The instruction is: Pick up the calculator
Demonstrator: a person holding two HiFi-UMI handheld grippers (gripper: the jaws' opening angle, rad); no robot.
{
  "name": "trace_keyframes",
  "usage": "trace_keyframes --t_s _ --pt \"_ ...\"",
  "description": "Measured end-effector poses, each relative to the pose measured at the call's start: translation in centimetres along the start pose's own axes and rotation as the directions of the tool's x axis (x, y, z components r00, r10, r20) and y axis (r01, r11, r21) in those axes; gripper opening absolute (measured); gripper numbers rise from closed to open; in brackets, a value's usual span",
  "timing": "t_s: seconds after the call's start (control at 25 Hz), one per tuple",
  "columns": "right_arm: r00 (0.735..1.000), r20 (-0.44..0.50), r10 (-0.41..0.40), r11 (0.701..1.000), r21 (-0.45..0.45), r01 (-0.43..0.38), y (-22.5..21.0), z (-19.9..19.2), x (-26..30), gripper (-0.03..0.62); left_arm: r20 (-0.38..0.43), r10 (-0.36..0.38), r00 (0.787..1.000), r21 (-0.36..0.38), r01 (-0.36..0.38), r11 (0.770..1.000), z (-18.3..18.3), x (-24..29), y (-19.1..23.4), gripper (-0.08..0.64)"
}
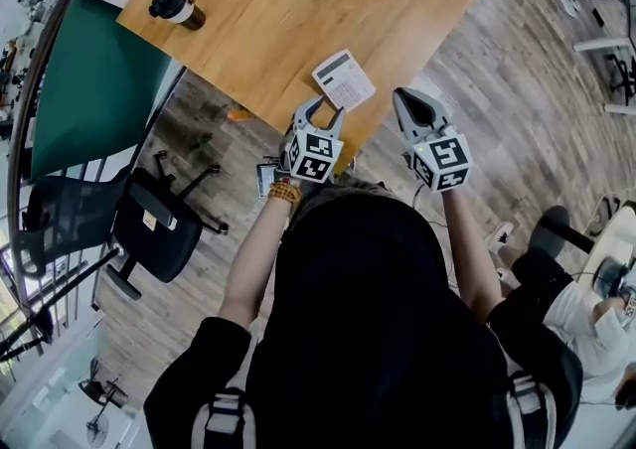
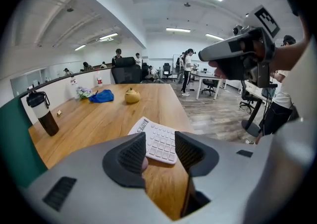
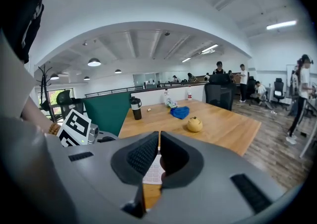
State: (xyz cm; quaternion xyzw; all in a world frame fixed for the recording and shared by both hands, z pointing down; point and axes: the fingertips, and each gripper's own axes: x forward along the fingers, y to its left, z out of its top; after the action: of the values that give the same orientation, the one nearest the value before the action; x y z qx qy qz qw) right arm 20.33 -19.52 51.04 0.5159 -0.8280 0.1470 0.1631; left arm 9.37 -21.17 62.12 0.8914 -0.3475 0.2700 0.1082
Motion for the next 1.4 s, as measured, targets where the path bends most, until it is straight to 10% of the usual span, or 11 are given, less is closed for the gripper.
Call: trace_keyframes --t_s 0.76,1.2,1.4 --pt "0.988 -0.147 0.035 0.999 0.000 -0.035 -0.7 -2.1 4.7 0.021 -0.187 -0.049 0.981 0.208 0.088 0.974 -5.0 7.5 1.0 0.228" --pt "0.983 -0.167 0.070 0.995 0.080 -0.058 -0.6 -2.8 6.9 0.022 -0.158 -0.068 0.985 0.168 0.095 0.981 -5.7 8.3 0.2 0.259" --pt "0.976 -0.206 0.076 0.996 -0.025 -0.082 -0.3 -3.0 8.0 0.023 -0.116 -0.057 0.992 0.195 0.078 0.978 -5.6 8.2 0.1 0.264"
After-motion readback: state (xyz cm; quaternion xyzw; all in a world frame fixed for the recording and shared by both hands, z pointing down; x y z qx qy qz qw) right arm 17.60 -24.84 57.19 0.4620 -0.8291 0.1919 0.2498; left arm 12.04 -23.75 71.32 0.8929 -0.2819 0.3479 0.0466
